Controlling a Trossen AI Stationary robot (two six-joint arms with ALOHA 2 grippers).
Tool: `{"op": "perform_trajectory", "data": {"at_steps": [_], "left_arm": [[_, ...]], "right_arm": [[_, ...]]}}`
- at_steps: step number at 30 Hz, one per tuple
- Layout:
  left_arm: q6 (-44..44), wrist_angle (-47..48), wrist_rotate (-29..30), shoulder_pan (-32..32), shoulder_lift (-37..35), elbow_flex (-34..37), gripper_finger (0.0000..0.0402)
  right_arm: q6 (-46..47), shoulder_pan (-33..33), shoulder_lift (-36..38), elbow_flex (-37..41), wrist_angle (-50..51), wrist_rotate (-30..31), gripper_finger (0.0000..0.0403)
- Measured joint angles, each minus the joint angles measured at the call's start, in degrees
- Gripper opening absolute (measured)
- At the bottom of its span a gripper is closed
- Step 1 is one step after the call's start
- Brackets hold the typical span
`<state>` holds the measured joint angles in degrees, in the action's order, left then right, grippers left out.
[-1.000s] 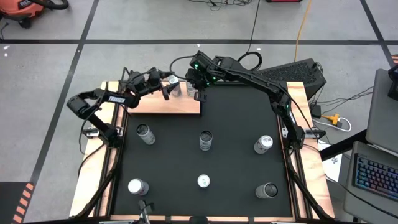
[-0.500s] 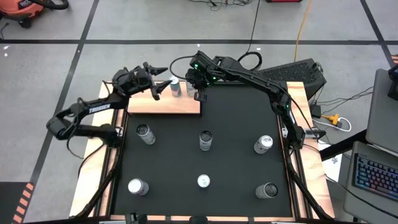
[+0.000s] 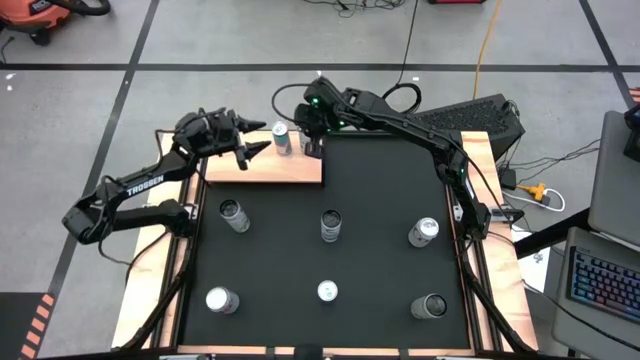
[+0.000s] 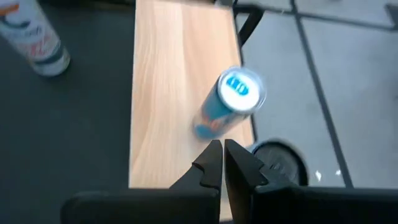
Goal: Place canned beverage on shelf
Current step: Put the top blue soda can on the shelf
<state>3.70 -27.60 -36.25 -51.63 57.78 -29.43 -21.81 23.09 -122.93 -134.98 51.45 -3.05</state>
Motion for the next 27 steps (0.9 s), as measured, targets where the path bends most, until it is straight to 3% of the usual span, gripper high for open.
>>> {"op": "perform_trajectory", "data": {"at_steps": [5, 11, 27], "left_arm": [[-8.19, 3.36, 1.99, 0.01, 0.02, 0.00, 0.0318], [-13.27, 5.01, 6.61, 0.01, 1.23, 0.00, 0.0318], [-13.12, 15.40, 11.90, 0.01, 11.75, -9.39, 0.0318]], "right_arm": [[5.95, -0.21, 0.00, 0.00, -0.74, 0.02, 0.0000], [5.89, -0.19, 0.00, 0.00, 3.95, 0.04, 0.0000], [6.13, -0.04, 1.55, 0.04, 10.98, 0.24, 0.0000]]}}
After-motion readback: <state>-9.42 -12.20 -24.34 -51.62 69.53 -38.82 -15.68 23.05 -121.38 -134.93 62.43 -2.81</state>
